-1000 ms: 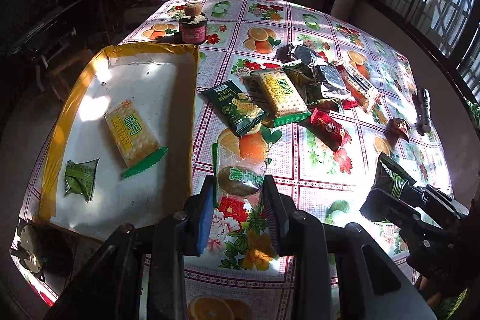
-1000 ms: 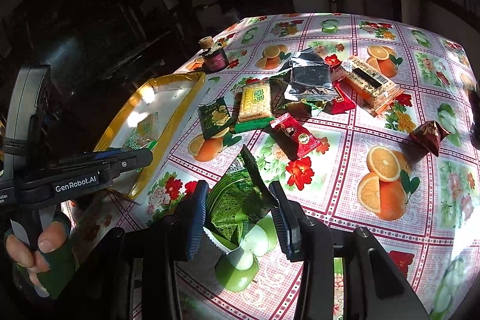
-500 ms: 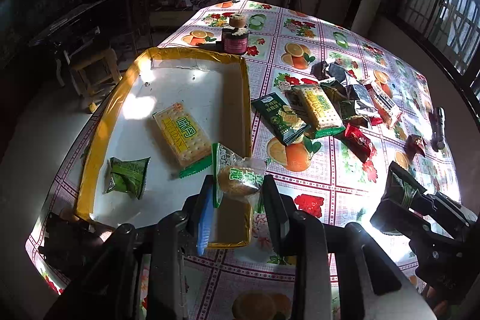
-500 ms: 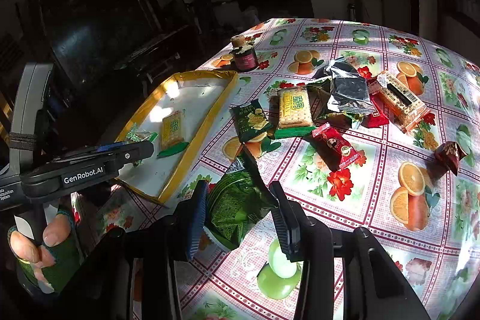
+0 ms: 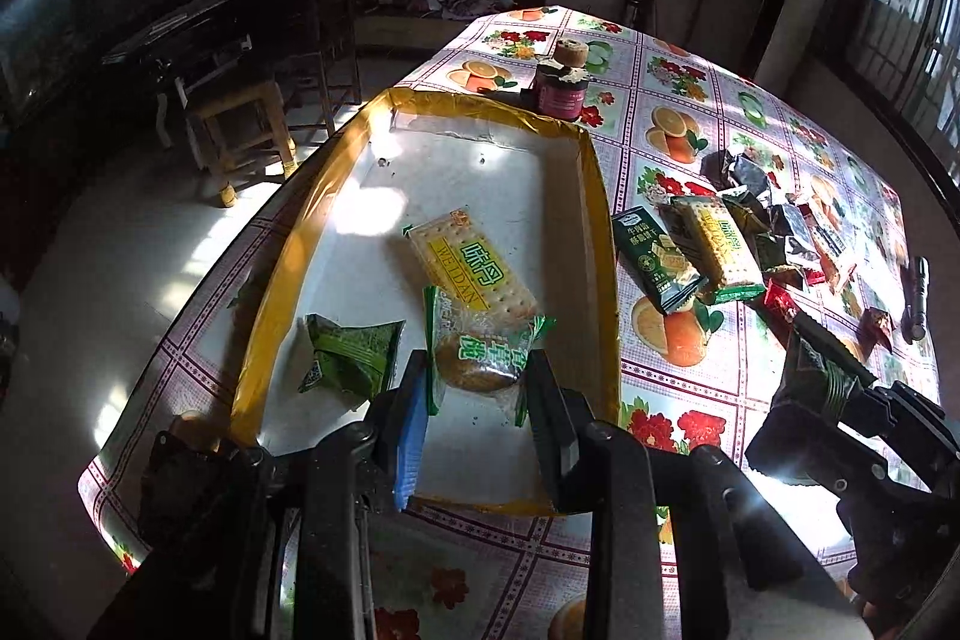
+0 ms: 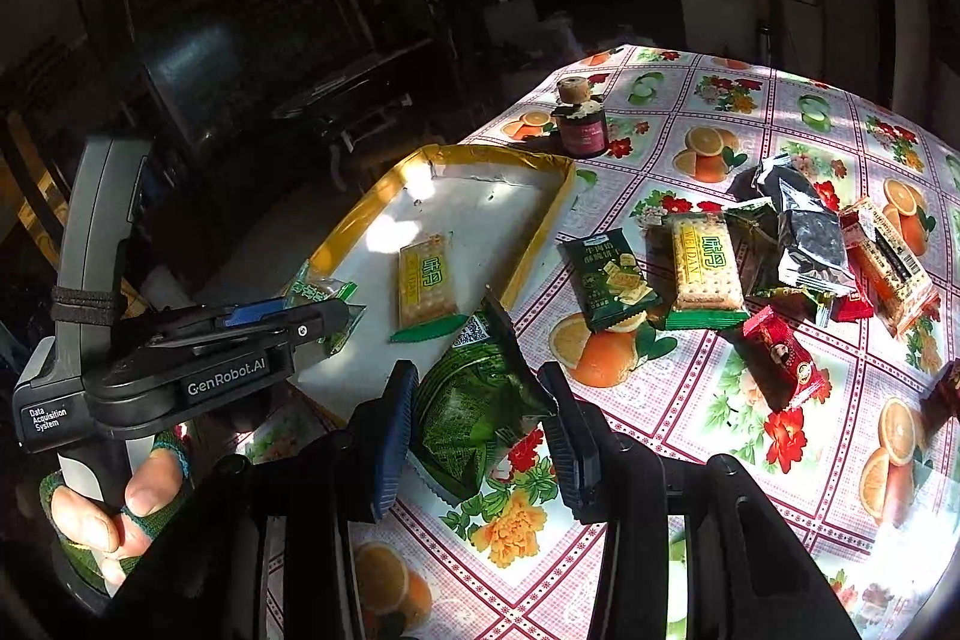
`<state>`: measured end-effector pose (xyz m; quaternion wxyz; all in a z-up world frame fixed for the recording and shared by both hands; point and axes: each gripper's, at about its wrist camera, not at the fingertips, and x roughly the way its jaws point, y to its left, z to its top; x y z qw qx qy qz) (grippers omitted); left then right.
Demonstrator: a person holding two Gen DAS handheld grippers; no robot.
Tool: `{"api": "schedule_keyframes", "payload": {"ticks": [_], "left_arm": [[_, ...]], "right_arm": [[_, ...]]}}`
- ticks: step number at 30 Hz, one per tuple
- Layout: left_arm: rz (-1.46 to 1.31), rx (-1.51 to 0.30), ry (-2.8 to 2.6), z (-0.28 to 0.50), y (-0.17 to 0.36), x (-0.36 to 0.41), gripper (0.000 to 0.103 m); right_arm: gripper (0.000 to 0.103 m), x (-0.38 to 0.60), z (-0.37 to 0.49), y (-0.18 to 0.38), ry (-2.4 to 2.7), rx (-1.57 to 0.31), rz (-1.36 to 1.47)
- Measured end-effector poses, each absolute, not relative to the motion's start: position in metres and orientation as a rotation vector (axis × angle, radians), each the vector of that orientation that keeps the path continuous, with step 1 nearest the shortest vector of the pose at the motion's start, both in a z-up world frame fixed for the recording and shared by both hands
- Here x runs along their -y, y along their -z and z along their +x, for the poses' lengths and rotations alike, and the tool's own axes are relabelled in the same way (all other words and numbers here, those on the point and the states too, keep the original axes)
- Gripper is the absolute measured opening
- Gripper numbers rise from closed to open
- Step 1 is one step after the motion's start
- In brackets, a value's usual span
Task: Organize snacks
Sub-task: 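Carry both bags to the tray while the right tool releases the green chips bag inside, then release the clear cookie bag into the tray with the left tool and withdraw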
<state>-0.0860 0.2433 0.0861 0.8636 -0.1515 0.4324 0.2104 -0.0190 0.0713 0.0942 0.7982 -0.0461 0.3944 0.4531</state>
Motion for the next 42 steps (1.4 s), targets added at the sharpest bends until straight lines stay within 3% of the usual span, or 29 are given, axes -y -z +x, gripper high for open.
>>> {"api": "schedule_keyframes", "payload": {"ticks": [22, 42], "left_arm": [[-0.357, -0.943, -0.512, -0.073, -0.071, -0.280, 0.030], [-0.401, -1.038, -0.630, -0.035, -0.032, -0.319, 0.031]], "right_arm": [[0.045, -0.141, 0.018, -0.089, -1.057, -0.862, -0.099], [0.045, -0.229, 0.071, -0.041, -1.092, -0.970, -0.174]]}}
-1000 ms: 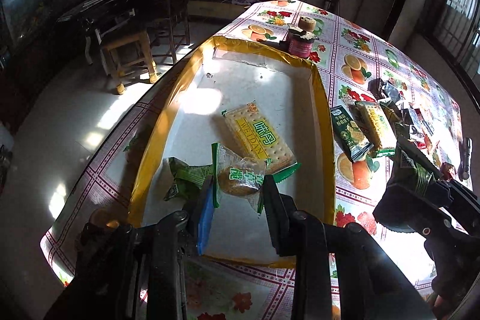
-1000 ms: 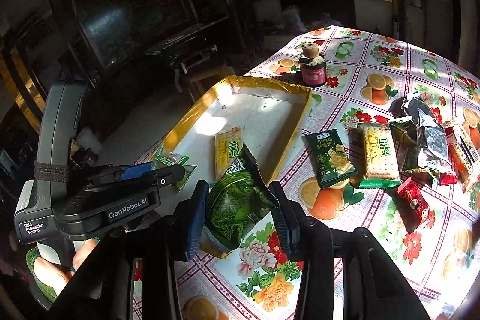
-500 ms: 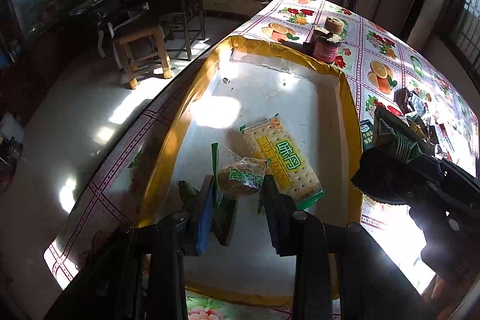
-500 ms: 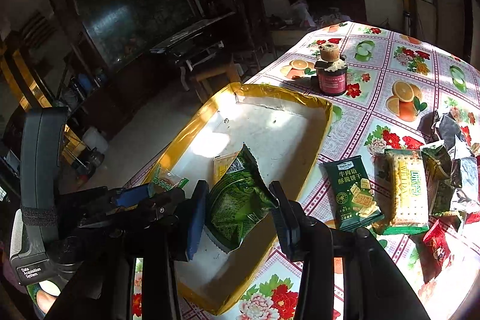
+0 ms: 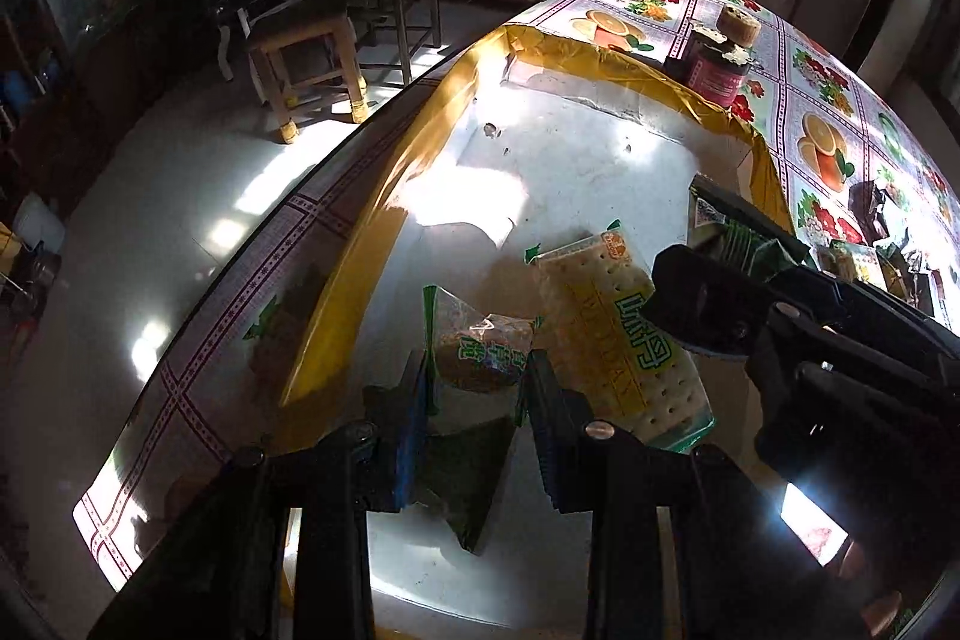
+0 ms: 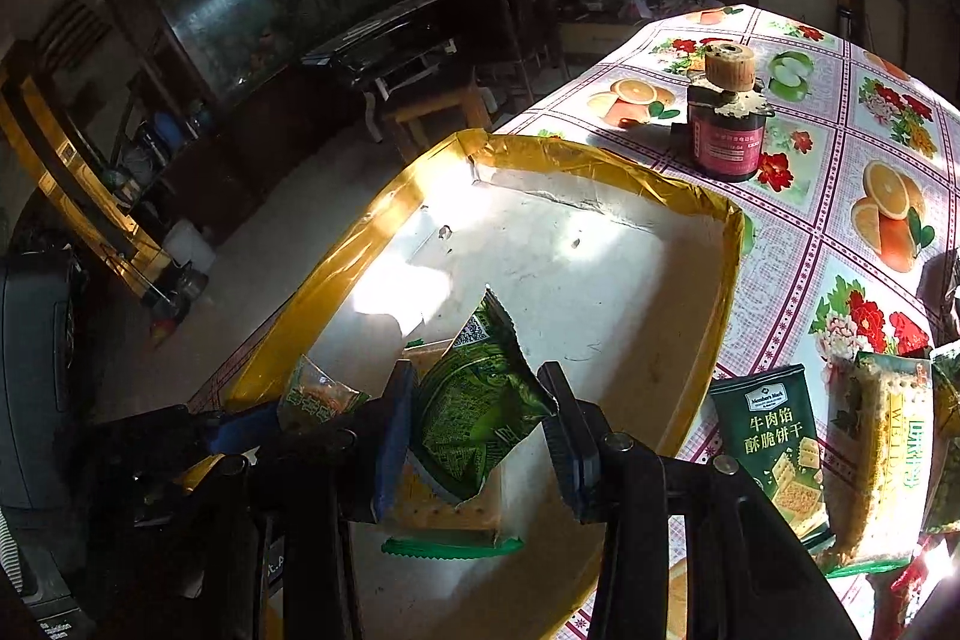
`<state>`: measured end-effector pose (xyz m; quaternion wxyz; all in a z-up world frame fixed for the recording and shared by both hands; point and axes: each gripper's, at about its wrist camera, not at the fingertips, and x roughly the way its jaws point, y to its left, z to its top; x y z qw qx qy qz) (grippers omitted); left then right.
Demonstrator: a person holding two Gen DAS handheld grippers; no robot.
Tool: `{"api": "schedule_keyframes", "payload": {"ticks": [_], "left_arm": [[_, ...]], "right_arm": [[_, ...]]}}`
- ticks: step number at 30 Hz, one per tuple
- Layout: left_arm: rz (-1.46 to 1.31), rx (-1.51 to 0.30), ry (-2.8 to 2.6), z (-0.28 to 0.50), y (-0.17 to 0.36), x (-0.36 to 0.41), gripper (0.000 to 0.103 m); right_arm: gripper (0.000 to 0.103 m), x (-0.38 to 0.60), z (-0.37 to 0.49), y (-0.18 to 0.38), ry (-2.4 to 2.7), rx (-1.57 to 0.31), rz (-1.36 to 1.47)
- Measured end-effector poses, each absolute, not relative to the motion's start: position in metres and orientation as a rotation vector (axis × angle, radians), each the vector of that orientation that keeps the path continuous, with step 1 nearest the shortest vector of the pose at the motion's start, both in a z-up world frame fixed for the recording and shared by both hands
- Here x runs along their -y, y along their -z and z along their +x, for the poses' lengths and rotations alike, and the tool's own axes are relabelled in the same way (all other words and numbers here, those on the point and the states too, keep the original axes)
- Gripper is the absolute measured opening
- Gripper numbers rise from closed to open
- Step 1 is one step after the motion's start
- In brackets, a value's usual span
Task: Organize snacks
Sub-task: 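Release the clear cookie bag into the tray with the left tool and withdraw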
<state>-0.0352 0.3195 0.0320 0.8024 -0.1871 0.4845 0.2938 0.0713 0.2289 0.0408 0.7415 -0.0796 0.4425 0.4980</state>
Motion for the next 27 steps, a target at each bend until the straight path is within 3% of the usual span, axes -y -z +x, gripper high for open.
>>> {"api": "schedule_keyframes", "payload": {"ticks": [10, 15, 17, 21, 27], "left_arm": [[-0.402, -1.060, -0.629, -0.031, -0.024, -0.321, 0.033], [-0.410, -1.070, -0.633, -0.032, -0.021, -0.323, 0.040], [-0.416, -1.074, -0.632, -0.033, -0.021, -0.324, 0.043], [-0.425, -1.061, -0.644, -0.038, -0.026, -0.326, 0.054], [-0.422, -1.023, -0.658, -0.047, -0.040, -0.323, 0.064]], "right_arm": [[0.046, -0.238, 0.074, -0.026, -1.094, -1.011, -0.197], [0.047, -0.239, 0.073, -0.025, -1.087, -1.009, -0.204], [0.050, -0.239, 0.073, -0.025, -1.081, -1.007, -0.210], [0.066, -0.236, 0.073, -0.029, -1.066, -0.995, -0.205], [0.077, -0.223, 0.068, -0.047, -1.060, -0.956, -0.194]]}}
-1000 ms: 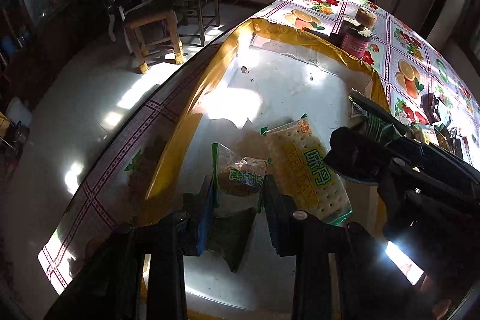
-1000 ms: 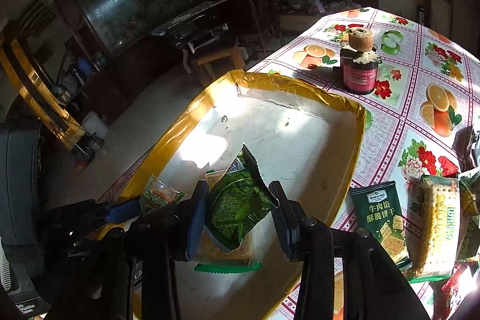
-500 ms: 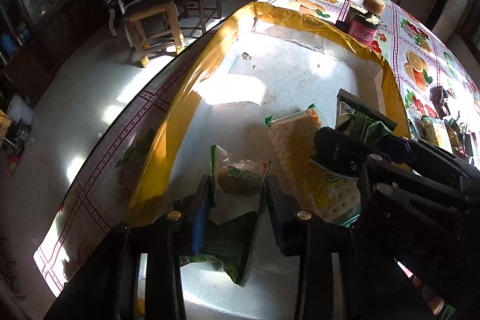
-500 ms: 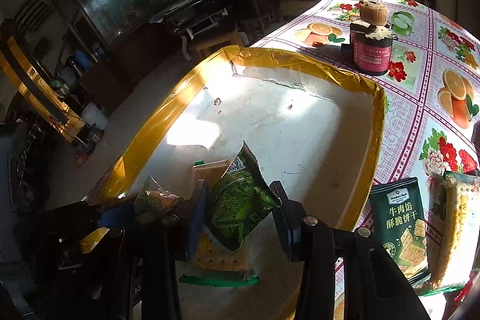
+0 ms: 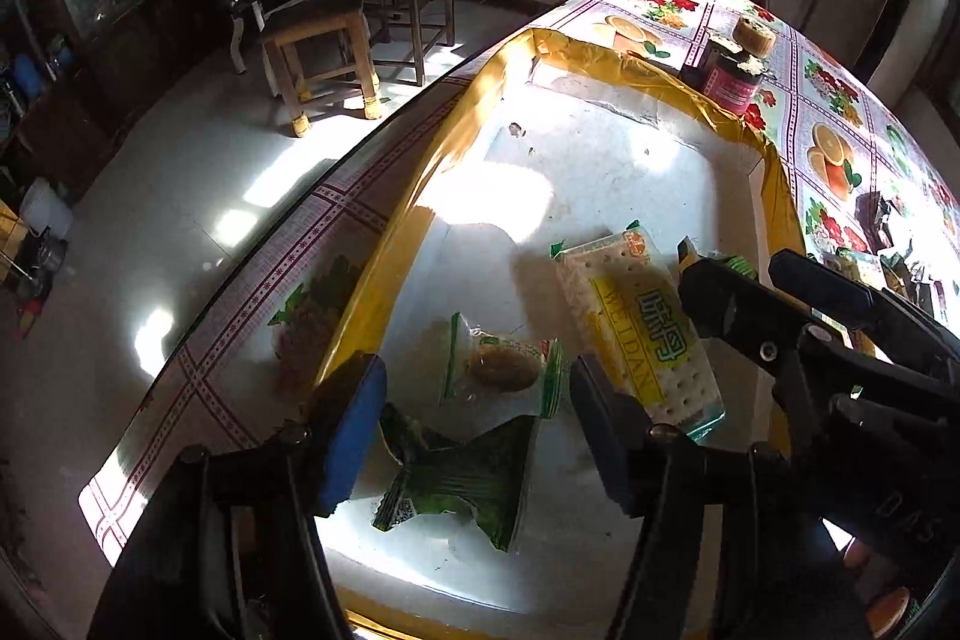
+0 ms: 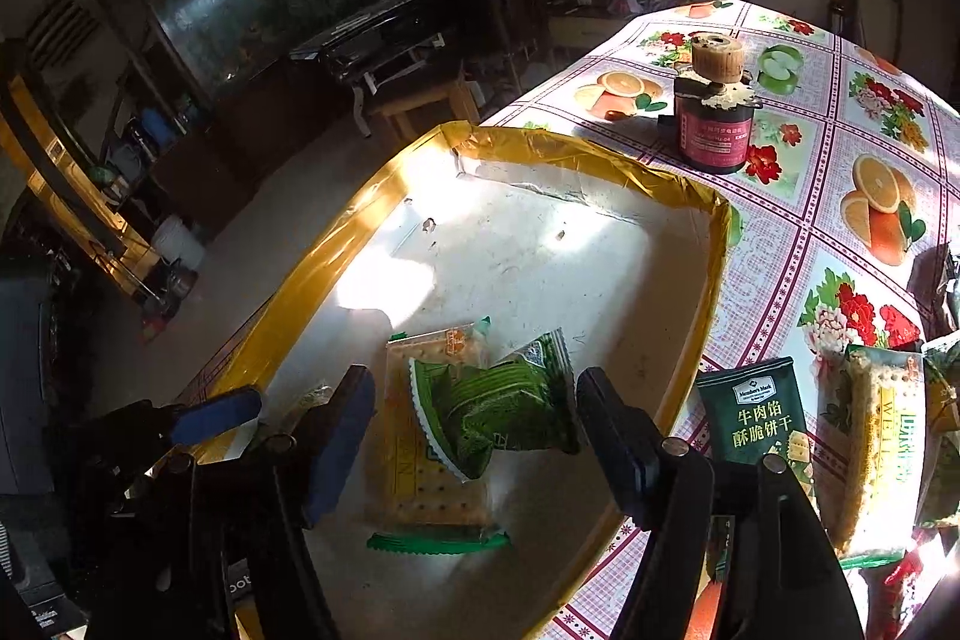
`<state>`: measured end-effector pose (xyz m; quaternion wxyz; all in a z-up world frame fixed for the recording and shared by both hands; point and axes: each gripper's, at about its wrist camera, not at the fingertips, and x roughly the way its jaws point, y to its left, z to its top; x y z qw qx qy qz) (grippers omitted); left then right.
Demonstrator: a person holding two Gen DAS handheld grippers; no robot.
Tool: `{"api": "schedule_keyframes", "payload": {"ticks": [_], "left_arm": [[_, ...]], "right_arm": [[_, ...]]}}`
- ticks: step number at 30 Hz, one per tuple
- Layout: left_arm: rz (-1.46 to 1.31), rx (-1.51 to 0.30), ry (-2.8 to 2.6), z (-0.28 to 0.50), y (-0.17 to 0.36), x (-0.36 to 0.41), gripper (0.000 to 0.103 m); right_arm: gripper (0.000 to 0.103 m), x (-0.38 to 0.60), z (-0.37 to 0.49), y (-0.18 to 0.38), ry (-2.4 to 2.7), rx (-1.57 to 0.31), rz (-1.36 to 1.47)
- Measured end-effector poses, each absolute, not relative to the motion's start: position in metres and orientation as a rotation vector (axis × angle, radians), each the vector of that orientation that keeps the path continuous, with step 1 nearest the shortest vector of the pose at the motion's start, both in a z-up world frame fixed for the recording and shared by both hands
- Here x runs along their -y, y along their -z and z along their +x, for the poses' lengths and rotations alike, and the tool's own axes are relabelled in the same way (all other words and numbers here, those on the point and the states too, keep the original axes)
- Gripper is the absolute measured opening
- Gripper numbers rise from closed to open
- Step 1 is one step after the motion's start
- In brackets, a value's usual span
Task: Organize snacks
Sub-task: 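Release the clear cookie bag into the tray with the left tool and withdraw, then grasp the red-brown wrapper with the right tool while the left tool grasps another WEIDAN pack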
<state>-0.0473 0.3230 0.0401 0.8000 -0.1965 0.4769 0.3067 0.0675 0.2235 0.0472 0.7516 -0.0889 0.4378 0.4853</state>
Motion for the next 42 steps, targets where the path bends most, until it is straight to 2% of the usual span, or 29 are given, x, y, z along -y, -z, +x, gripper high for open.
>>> {"api": "schedule_keyframes", "payload": {"ticks": [21, 42], "left_arm": [[-0.375, -0.960, -0.608, -0.068, -0.077, -0.279, 0.067], [-0.258, -0.979, -0.424, -0.035, -0.092, -0.182, 0.072]], "right_arm": [[0.077, -0.112, 0.043, -0.077, -0.964, -0.893, -0.072], [0.080, 0.069, 0.037, -0.051, -0.709, -0.921, 0.066]]}}
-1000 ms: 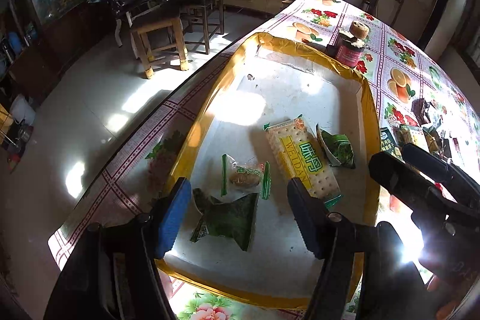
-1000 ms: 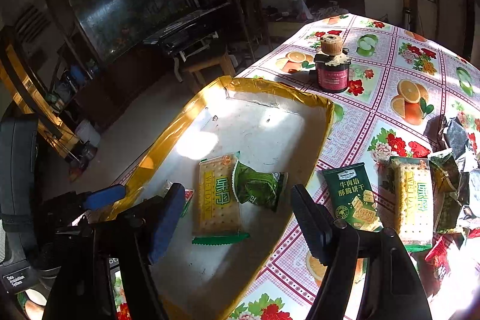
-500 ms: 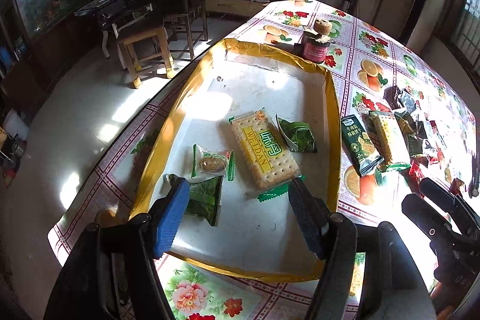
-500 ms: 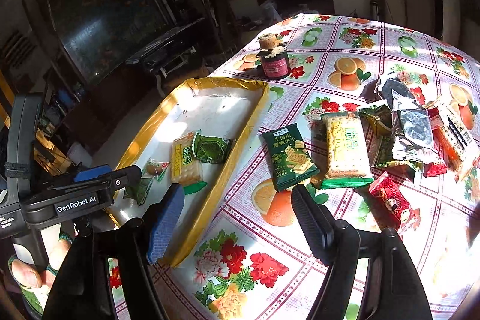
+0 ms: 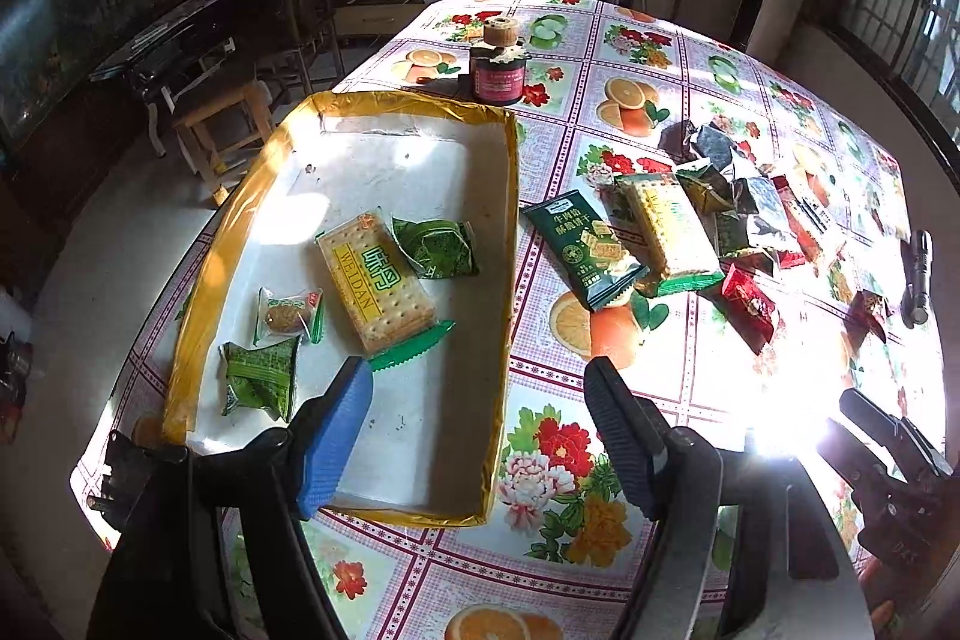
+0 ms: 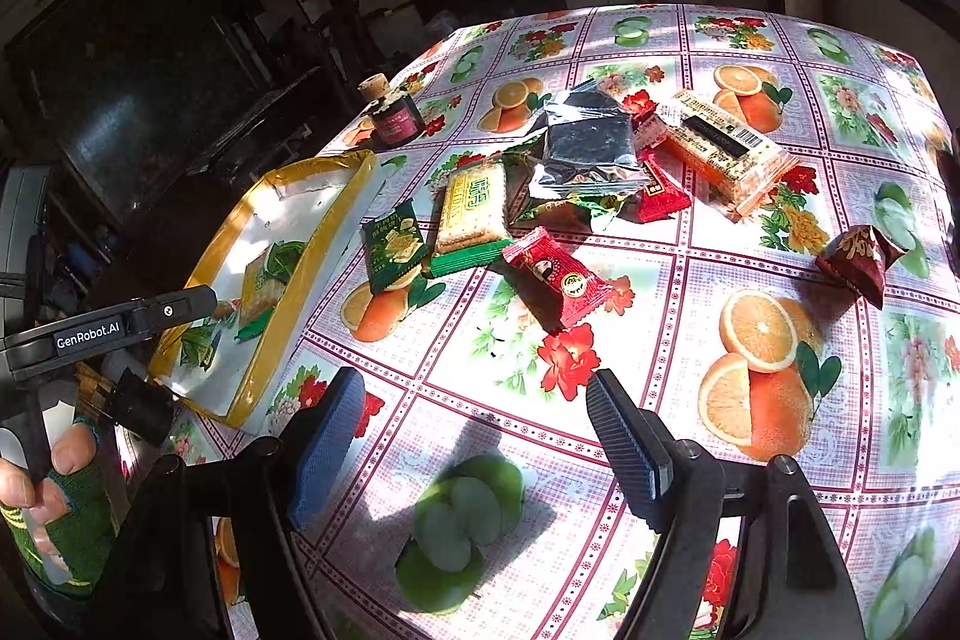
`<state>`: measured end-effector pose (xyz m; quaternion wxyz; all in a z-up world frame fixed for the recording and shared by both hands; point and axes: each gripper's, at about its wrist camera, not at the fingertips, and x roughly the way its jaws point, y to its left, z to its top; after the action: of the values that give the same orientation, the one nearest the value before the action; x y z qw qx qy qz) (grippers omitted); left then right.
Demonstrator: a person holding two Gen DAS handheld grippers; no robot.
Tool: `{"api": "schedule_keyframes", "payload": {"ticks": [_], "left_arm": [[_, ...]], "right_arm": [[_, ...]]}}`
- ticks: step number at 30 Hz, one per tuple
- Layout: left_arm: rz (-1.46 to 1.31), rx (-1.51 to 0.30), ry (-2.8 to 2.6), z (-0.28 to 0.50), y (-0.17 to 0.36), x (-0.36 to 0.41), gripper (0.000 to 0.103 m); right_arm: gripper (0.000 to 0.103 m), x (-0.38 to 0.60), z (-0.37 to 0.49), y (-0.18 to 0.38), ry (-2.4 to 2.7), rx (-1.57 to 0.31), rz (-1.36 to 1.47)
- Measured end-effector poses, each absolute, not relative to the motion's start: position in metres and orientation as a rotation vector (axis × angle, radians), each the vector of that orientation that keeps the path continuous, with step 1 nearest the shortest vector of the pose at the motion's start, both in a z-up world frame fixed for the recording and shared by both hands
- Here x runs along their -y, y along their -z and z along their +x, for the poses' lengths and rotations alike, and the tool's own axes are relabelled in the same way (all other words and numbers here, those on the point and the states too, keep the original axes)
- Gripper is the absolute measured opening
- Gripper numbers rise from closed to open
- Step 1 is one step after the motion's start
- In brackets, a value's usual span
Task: Organize snacks
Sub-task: 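Grasp the red-brown wrapper with the right tool while the left tool grasps another WEIDAN pack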
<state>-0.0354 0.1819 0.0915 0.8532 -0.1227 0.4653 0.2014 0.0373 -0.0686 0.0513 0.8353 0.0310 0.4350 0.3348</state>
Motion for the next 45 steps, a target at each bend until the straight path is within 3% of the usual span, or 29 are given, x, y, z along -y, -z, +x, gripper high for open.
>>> {"api": "schedule_keyframes", "payload": {"ticks": [10, 28, 45], "left_arm": [[-0.208, -1.003, -0.343, -0.016, -0.091, -0.136, 0.073], [-0.271, -1.061, -0.325, 0.055, -0.072, -0.127, 0.073], [-0.331, -1.137, -0.465, 0.148, -0.027, -0.151, 0.076]], "right_arm": [[0.080, 0.128, 0.041, -0.049, -0.619, -0.910, 0.123], [0.080, 0.174, 0.066, -0.043, -0.479, -0.908, 0.185], [0.080, 0.175, 0.171, -0.022, -0.169, -0.941, 0.219]]}}
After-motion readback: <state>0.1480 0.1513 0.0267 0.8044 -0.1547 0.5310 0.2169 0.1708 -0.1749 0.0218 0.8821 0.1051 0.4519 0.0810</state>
